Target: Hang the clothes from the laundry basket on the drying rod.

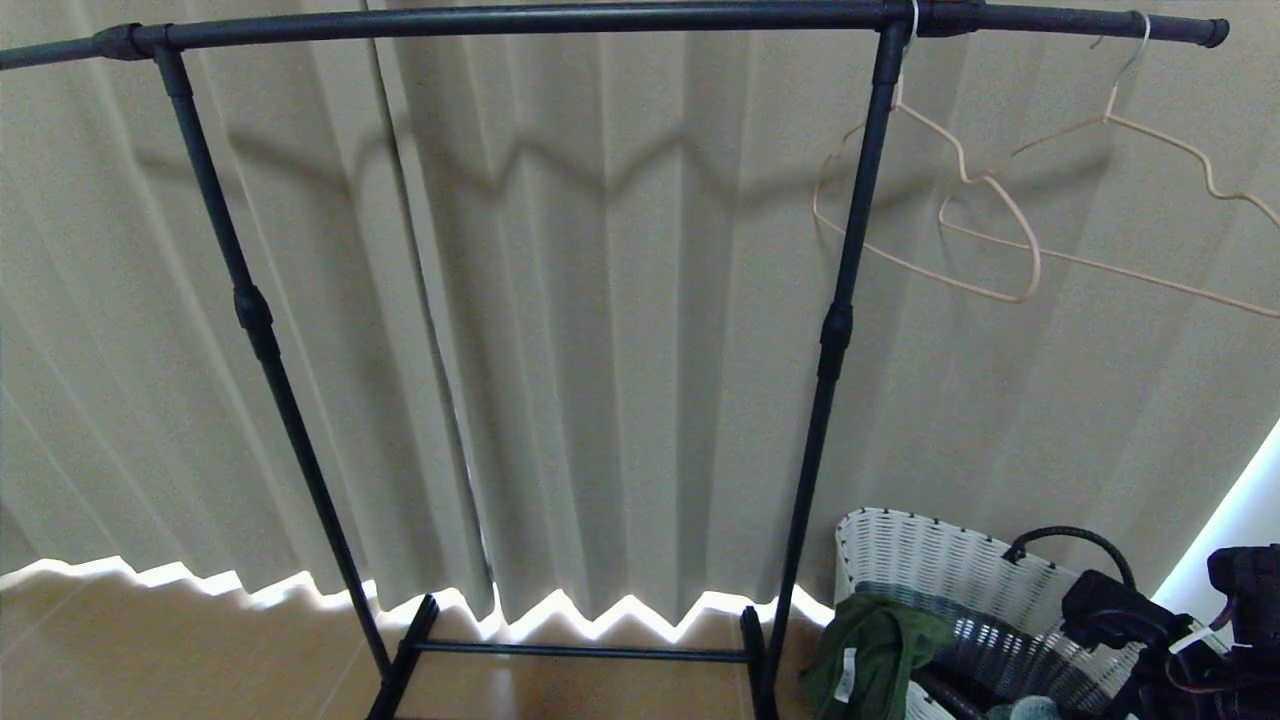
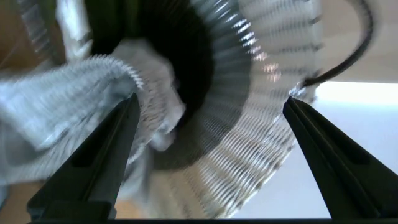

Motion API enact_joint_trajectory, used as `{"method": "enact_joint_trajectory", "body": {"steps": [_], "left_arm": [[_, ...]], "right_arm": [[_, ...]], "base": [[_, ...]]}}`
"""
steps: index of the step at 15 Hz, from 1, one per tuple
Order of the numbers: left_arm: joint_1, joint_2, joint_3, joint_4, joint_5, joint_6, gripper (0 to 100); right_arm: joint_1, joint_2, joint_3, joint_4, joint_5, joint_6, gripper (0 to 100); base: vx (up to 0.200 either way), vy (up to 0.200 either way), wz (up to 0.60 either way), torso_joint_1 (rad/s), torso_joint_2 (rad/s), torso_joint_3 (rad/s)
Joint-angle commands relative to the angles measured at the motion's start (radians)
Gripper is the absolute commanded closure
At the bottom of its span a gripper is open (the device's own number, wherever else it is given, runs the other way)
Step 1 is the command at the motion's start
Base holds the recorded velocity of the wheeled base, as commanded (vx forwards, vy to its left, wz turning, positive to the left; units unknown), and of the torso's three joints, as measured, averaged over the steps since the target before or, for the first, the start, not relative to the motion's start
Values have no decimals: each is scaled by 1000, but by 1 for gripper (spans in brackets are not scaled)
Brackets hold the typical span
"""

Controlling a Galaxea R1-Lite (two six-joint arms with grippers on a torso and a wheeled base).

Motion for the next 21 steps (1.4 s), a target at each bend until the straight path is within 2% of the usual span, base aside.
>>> {"method": "enact_joint_trajectory", "body": {"steps": [1, 5, 11, 16, 19, 21], "left_arm": [[0, 0, 0, 0, 0, 0, 0], [0, 0, 0, 0, 0, 0, 0], [0, 0, 0, 0, 0, 0, 0], [0, 0, 0, 0, 0, 0, 0], [0, 0, 0, 0, 0, 0, 0], [0, 0, 0, 0, 0, 0, 0]], "right_arm": [[-2, 42, 48, -26, 2, -1, 0], [-2, -23, 74, -24, 8, -1, 0], [-2, -16, 80, -26, 11, 1, 0], [-22, 192, 62, -167, 2, 36, 0], [-51, 270, 68, -266, 0, 36, 0], [-60, 290, 71, -291, 5, 36, 0]], "base": [[0, 0, 0, 0, 0, 0], [0, 0, 0, 0, 0, 0], [0, 0, 0, 0, 0, 0], [0, 0, 0, 0, 0, 0], [0, 0, 0, 0, 0, 0], [0, 0, 0, 0, 0, 0]]}}
